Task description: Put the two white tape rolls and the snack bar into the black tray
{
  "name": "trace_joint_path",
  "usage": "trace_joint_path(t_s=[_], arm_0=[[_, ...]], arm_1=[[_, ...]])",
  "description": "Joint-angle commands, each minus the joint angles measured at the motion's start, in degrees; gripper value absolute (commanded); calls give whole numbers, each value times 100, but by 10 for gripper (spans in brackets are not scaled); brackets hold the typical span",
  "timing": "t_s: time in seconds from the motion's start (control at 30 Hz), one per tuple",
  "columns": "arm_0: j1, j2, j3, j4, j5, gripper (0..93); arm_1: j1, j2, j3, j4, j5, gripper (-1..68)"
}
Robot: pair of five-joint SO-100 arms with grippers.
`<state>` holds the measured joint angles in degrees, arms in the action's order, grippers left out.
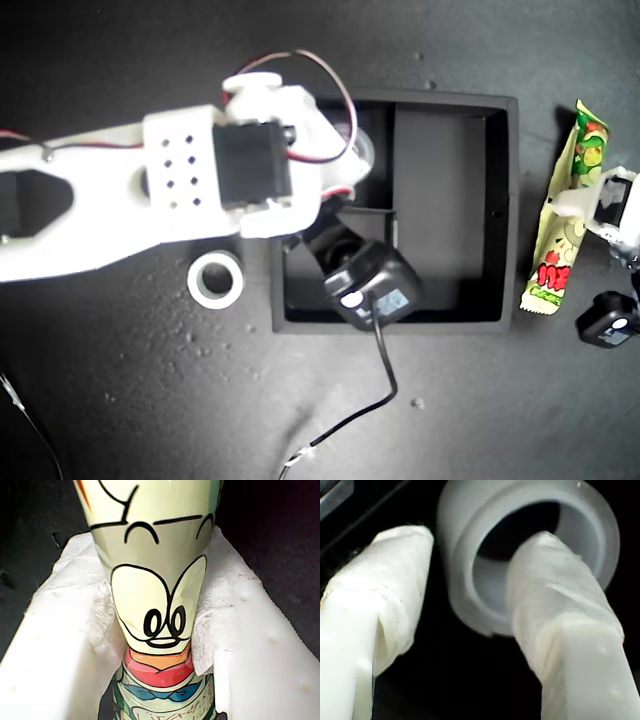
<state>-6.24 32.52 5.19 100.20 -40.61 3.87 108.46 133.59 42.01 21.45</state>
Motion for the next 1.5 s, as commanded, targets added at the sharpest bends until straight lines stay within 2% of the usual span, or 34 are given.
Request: trace_joint_path(t_s=[0.0,0.23,0.3,0.37,0.5,0.73,0.83,0.97,1.13,1.23,1.37,1.47], arm_0=[[-88,141,-1222,492,-44,127],[-79,1775,694,492,-167,132],[-79,2276,1116,492,-220,132],[-79,2751,1485,492,-316,135],[97,3674,2443,492,-870,138],[1072,4588,3665,466,-2224,144],[1468,4570,3656,466,-2654,149],[1687,4526,3876,431,-3023,151],[1661,4579,4746,360,-2944,136],[1503,5124,5801,-272,-2663,122],[1292,6363,6979,-545,-2619,118],[1397,7225,7972,-1327,-2549,119]], arm_1=[[26,97,-712,756,-35,-2],[141,105,-2698,2988,1582,-3],[211,105,-3111,3437,2373,-3],[281,105,-3313,3498,3190,-3],[290,105,-3516,2997,3639,-4],[694,-18,-3419,1169,1046,-4],[800,-26,-3313,686,105,-4],[677,-158,-3252,167,-1310,-5],[492,-1002,-3850,158,-2276,-5],[422,-1468,-4131,141,-2338,-5],[316,-1661,-4122,-141,-2338,-5],[281,-1670,-3937,-334,-2312,-5]])
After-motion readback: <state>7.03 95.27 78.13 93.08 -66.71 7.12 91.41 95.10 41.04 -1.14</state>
